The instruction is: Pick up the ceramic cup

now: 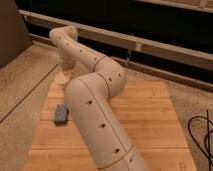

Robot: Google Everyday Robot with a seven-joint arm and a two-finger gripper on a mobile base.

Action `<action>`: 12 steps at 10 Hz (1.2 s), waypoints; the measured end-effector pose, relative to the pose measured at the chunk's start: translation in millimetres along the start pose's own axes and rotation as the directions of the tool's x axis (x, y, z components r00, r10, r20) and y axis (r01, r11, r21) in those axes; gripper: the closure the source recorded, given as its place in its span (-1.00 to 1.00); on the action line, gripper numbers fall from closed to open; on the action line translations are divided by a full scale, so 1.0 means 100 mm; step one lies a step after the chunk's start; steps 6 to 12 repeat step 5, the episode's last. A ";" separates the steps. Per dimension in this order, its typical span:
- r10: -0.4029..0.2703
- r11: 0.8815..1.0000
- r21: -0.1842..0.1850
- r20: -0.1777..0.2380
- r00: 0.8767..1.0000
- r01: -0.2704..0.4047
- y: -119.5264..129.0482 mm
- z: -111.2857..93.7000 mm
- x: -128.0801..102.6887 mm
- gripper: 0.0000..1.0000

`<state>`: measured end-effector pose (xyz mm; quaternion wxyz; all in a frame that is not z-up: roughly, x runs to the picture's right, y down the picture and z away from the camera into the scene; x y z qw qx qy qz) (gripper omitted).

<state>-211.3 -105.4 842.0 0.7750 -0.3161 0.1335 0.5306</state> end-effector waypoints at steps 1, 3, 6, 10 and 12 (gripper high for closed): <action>-0.027 1.000 0.002 0.042 0.999 0.027 0.04 -0.19 -0.06 1.00; -0.063 0.998 0.001 0.091 0.994 0.063 0.15 -0.42 -0.11 1.00; -0.064 0.998 0.004 0.091 0.994 0.063 0.14 -0.42 -0.11 1.00; -0.064 0.998 0.004 0.091 0.994 0.063 0.14 -0.42 -0.11 1.00; -0.064 0.998 0.004 0.091 0.994 0.063 0.14 -0.42 -0.11 1.00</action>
